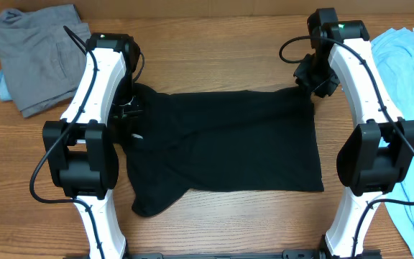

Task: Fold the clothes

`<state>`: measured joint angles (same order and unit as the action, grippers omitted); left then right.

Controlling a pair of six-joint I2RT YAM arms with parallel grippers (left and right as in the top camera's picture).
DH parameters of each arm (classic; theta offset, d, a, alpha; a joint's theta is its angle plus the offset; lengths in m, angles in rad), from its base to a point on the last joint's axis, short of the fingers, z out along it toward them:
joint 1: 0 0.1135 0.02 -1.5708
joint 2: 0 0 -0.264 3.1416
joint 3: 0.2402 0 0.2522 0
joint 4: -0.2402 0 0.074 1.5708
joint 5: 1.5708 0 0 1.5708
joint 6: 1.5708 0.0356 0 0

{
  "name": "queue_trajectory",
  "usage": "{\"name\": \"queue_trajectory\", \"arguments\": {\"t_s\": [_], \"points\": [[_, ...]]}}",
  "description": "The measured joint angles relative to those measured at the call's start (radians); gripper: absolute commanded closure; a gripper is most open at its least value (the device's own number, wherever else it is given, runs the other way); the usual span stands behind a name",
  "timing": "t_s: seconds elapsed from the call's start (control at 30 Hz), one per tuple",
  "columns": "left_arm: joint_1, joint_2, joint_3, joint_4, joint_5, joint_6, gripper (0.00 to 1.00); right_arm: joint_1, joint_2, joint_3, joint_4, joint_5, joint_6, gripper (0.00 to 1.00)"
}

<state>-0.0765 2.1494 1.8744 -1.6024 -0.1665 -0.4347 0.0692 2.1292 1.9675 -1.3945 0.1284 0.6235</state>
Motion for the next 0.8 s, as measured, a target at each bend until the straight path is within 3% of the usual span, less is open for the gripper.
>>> {"name": "queue_trajectory", "arguments": {"t_s": [0.1, 0.17, 0.23, 0.27, 0.33, 0.37, 0.4, 0.47, 0.6, 0.8], "points": [[0.000, 0.000, -0.001, 0.002, -0.003, -0.003, 0.41, 0.004, 0.000, 0.000, -0.028, -0.001, 0.000, 0.11], [0.000, 0.000, -0.002, 0.012, -0.003, 0.000, 0.47, 0.005, 0.000, 0.000, -0.039, -0.002, 0.003, 0.04], [0.000, 0.000, -0.003, 0.047, 0.006, 0.017, 0.51, 0.005, 0.000, 0.000, -0.039, -0.002, -0.002, 0.04], [0.000, 0.000, -0.003, 0.079, 0.025, 0.031, 0.55, 0.005, 0.000, 0.000, -0.036, -0.002, 0.000, 0.07], [0.000, 0.000, -0.003, 0.132, 0.079, 0.068, 0.74, 0.005, 0.000, 0.000, -0.022, -0.004, -0.005, 0.20], [-0.001, 0.000, -0.003, 0.156, 0.109, 0.083, 0.91, 0.005, 0.000, 0.000, -0.004, -0.017, -0.021, 0.31], [-0.001, 0.000, -0.003, 0.171, 0.130, 0.097, 0.96, 0.005, 0.000, 0.000, 0.014, -0.027, -0.028, 0.39], [-0.003, 0.000, -0.004, 0.201, 0.169, 0.110, 0.96, 0.005, 0.000, -0.006, 0.065, -0.063, -0.072, 0.52], [-0.022, 0.000, -0.004, 0.261, 0.209, 0.129, 0.96, 0.010, -0.002, -0.063, 0.137, -0.126, -0.151, 0.69], [-0.067, 0.000, -0.008, 0.311, 0.235, 0.150, 0.96, 0.013, -0.003, -0.216, 0.267, -0.162, -0.193, 0.72]]}}
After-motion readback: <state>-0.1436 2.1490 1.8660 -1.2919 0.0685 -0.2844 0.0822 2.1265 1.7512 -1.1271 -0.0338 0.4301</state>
